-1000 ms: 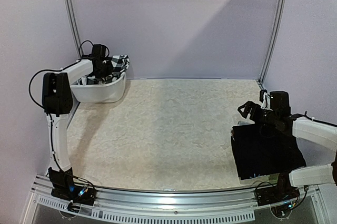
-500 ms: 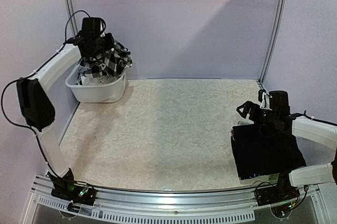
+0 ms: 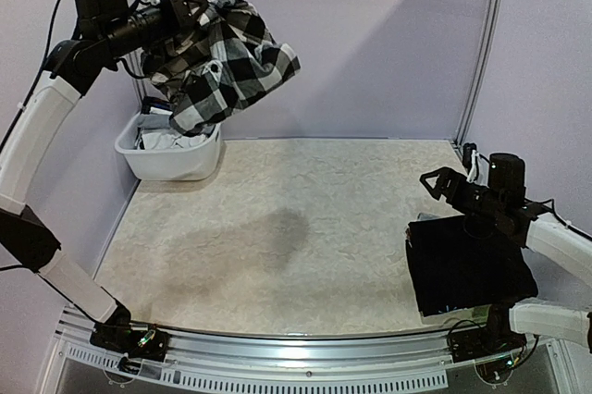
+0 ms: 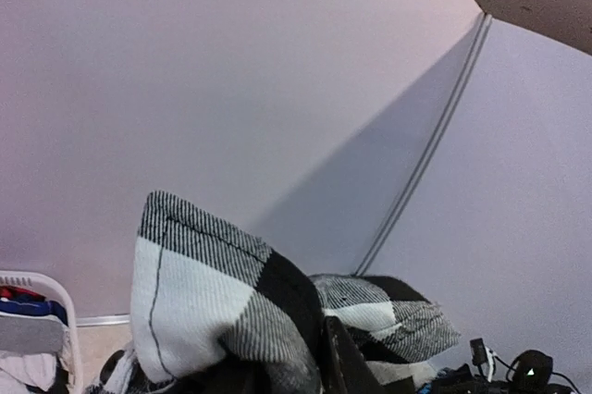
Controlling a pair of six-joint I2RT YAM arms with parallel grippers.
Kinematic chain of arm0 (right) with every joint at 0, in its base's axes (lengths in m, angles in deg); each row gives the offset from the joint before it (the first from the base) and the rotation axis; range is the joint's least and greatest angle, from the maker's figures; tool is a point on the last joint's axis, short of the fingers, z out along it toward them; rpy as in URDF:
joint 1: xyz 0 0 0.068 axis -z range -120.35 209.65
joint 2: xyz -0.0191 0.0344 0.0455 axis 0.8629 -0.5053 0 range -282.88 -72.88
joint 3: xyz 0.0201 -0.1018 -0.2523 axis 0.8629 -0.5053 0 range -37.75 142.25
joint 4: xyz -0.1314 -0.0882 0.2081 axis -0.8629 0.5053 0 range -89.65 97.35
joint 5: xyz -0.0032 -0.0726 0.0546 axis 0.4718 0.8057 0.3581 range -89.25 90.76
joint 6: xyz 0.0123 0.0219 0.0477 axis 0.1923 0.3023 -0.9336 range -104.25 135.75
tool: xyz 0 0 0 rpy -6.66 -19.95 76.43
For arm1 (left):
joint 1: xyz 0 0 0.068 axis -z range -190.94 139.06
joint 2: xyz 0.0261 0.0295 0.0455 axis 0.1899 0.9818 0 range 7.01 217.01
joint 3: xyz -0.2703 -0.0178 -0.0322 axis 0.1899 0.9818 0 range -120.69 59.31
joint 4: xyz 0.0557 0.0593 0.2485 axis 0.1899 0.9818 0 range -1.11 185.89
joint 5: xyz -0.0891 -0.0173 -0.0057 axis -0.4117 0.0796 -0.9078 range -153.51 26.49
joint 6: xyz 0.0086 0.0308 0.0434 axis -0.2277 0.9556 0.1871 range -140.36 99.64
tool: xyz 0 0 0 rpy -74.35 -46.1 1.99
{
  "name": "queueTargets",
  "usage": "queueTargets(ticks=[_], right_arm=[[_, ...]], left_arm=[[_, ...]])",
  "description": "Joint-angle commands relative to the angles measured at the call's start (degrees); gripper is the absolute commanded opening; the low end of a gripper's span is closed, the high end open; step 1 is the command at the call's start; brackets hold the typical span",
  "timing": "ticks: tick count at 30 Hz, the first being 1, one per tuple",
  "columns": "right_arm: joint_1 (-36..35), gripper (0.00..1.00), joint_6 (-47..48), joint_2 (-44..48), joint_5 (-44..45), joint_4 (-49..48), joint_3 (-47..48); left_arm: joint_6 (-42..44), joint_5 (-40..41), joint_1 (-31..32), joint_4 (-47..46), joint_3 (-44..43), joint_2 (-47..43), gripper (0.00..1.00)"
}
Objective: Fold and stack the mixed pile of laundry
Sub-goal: Pick up the crumpled shirt from the bin, then pick up the crumpled shirt from the center of the board.
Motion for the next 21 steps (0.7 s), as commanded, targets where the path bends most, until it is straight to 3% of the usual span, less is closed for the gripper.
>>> queueTargets(ticks=[1,4,6,7,16,21], right_arm=[[-0.38,0.99,-0.18,3.75,-1.62,2.42,0.14],[-0.47,0.99,-0.77,5.33,-2.23,2.38,-0.51],[-0.42,0.99,-0.94,5.83,-2.54,2.68,-0.61],[-0.42,0.99,-0.94,6.03,-2.72,2.79,-0.65],[-0.42,0.99,-1.59,7.57,-3.70,1.93,-1.39],[-1.71,0.99,-1.88,7.37,-9.97,-7.13,-3.17]], left_arm=[[-2.04,-5.28,2.15,4.07,2.66,0.53,0.25],[-1.71,-5.27,2.15,3.67,6.90,0.48,0.22],[-1.53,-6.07,2.19,3.96,7.55,0.79,0.03],[-1.51,-6.82,2.22,4.38,7.36,1.01,0.00],[-0.54,-8.72,5.47,6.52,2.41,1.92,0.00],[0.61,-11.90,10.24,4.15,-1.89,2.45,0.00]])
